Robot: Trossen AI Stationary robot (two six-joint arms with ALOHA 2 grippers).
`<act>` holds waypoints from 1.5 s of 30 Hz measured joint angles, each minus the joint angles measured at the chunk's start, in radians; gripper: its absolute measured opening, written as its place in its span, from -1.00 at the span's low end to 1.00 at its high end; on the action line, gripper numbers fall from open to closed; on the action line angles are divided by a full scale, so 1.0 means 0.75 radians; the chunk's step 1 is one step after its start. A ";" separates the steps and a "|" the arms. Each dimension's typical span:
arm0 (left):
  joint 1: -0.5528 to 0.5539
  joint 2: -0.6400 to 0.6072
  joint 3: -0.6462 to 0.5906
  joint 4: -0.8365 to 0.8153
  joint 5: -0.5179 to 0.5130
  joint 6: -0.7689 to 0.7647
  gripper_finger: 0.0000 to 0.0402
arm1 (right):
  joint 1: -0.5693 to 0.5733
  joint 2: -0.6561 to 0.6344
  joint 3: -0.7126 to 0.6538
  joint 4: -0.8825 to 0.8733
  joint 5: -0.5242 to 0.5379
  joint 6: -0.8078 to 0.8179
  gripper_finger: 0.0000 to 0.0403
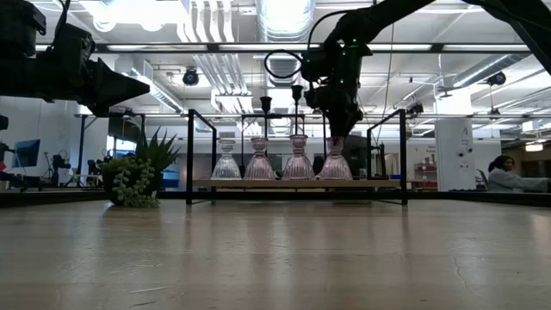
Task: Pick & Place candle stick holders
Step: Put the pink candle holder on the shelf aligned with the other pink candle holder, then put the transparent candle holder on the shelf
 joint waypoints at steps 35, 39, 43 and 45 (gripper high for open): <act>0.000 0.000 0.000 0.000 0.000 0.000 -0.87 | 0.086 -0.195 0.001 -0.094 0.055 0.039 -0.29; 0.000 0.000 0.000 0.000 0.000 0.000 -0.87 | 0.175 -0.286 -0.008 -0.192 0.063 0.076 -0.31; 0.000 0.000 0.000 0.000 0.000 0.000 -0.87 | 0.302 -0.402 -0.069 -0.232 0.092 0.159 -0.31; 0.000 0.000 0.000 0.000 0.000 0.000 -0.87 | 0.371 -0.471 -0.124 -0.236 0.094 0.222 -0.31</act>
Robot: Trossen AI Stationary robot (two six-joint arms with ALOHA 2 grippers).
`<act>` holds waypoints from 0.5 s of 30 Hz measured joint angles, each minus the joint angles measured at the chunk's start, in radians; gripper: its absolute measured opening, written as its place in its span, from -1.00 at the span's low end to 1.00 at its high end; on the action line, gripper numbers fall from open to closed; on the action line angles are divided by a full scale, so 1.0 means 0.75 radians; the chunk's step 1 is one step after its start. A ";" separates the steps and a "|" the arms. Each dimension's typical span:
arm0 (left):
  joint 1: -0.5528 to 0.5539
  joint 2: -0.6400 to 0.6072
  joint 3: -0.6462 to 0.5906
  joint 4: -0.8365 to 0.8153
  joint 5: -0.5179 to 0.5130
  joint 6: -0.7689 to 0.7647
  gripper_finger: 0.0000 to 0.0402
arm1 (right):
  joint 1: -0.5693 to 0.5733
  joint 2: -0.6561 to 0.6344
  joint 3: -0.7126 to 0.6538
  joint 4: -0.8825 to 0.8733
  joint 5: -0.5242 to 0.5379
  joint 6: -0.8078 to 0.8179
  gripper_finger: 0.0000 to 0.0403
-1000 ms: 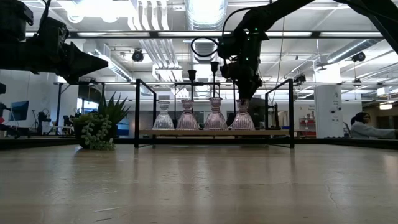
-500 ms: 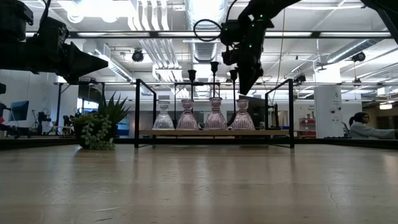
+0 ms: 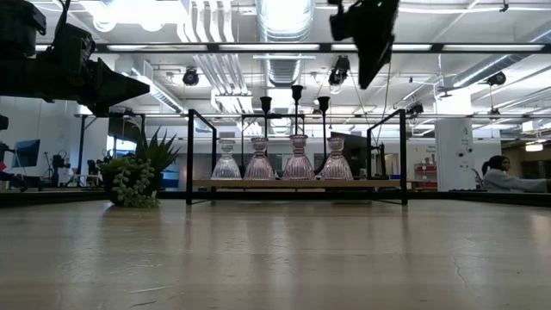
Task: Pick & Place candle stick holders
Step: Put the transparent candle holder on the shelf
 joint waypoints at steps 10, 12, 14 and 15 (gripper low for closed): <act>0.000 0.000 0.000 0.000 0.000 0.000 -0.87 | 0.430 -0.324 -0.314 0.003 -0.082 0.288 -0.37; 0.000 0.000 0.000 0.000 0.000 0.000 -0.87 | 0.529 -0.378 -0.384 0.006 -0.109 0.372 -0.39; 0.000 0.000 0.000 0.000 0.000 0.000 -0.87 | 0.629 -0.428 -0.458 0.007 -0.111 0.487 -0.42; 0.000 0.000 0.000 0.000 0.000 0.000 -0.87 | 0.677 -0.453 -0.491 0.006 -0.113 0.560 -0.44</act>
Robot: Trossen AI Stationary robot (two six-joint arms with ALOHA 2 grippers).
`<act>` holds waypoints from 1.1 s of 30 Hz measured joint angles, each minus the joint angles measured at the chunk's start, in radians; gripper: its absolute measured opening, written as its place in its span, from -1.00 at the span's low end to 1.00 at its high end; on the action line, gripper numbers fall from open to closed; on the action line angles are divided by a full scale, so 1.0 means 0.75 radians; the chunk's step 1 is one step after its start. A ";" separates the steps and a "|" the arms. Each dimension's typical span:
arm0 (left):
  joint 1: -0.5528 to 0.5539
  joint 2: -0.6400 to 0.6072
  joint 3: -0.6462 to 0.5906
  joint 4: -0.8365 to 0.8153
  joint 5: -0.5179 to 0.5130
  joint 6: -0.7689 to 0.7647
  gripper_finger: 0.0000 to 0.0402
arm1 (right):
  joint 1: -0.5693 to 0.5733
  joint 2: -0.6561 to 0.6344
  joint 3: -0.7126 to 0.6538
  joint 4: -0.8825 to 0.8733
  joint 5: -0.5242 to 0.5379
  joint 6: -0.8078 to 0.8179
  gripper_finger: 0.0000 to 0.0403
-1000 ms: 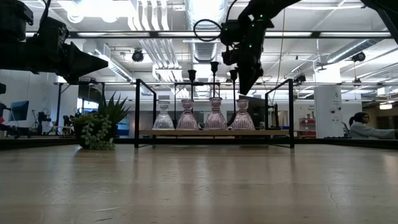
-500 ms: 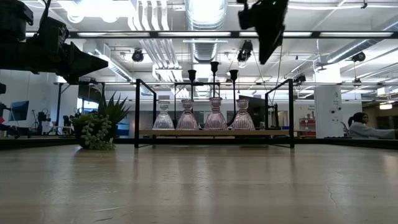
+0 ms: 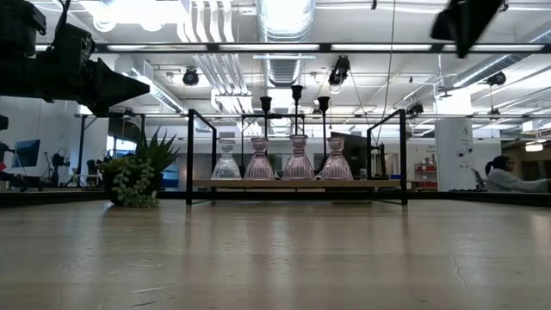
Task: Pick & Place candle stick holders
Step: Put the transparent candle holder on the shelf
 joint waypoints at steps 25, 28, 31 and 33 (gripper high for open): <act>0.000 0.000 0.000 0.000 0.000 0.000 -0.87 | 0.737 -0.065 -0.328 0.167 -0.042 0.991 -0.50; 0.000 0.000 0.000 0.000 0.000 0.000 -0.87 | 0.776 -0.065 -0.358 0.216 -0.043 1.087 -0.52; 0.000 0.000 0.000 0.000 0.000 0.000 -0.87 | 0.819 -0.065 -0.382 0.242 -0.042 1.146 -0.54; 0.000 0.000 0.000 0.000 0.000 0.000 -0.87 | 0.840 -0.065 -0.399 0.271 -0.042 1.150 -0.56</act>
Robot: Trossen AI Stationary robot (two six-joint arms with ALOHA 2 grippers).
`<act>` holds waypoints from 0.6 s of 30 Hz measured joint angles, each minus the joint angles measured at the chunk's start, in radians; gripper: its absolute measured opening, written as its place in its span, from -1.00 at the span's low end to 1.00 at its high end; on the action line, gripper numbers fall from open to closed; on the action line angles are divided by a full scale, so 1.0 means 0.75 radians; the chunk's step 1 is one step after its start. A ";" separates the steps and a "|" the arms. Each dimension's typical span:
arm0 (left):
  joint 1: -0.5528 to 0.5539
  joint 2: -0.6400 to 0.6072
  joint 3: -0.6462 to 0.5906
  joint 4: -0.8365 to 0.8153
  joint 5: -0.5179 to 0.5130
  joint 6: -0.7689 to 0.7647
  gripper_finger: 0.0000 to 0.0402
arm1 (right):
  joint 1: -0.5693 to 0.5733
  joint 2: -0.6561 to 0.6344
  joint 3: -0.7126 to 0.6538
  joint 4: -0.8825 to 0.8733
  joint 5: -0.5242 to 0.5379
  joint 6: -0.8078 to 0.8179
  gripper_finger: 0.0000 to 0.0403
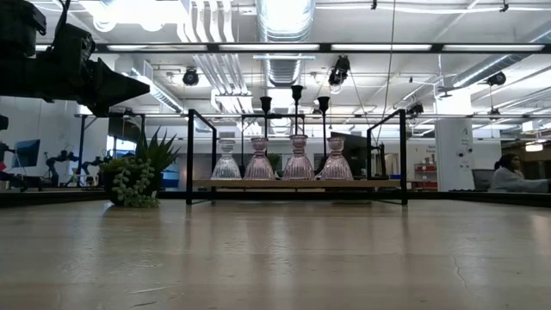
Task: Pick & Place candle stick holders
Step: Put the transparent candle holder on the shelf
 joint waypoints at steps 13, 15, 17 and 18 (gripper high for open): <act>0.000 0.000 0.000 0.000 -0.001 0.000 -0.87 | 0.020 0.000 -0.188 0.199 -0.032 0.056 -0.54; 0.000 0.000 0.000 0.000 -0.001 0.000 -0.87 | 0.020 0.000 -0.226 0.264 -0.033 0.055 -0.52; 0.000 0.000 0.000 0.000 -0.001 0.000 -0.87 | 0.020 0.000 -0.262 0.313 -0.036 0.053 -0.52; 0.000 0.000 0.000 0.000 0.000 0.000 -0.87 | 0.020 0.000 -0.278 0.329 -0.036 0.053 -0.52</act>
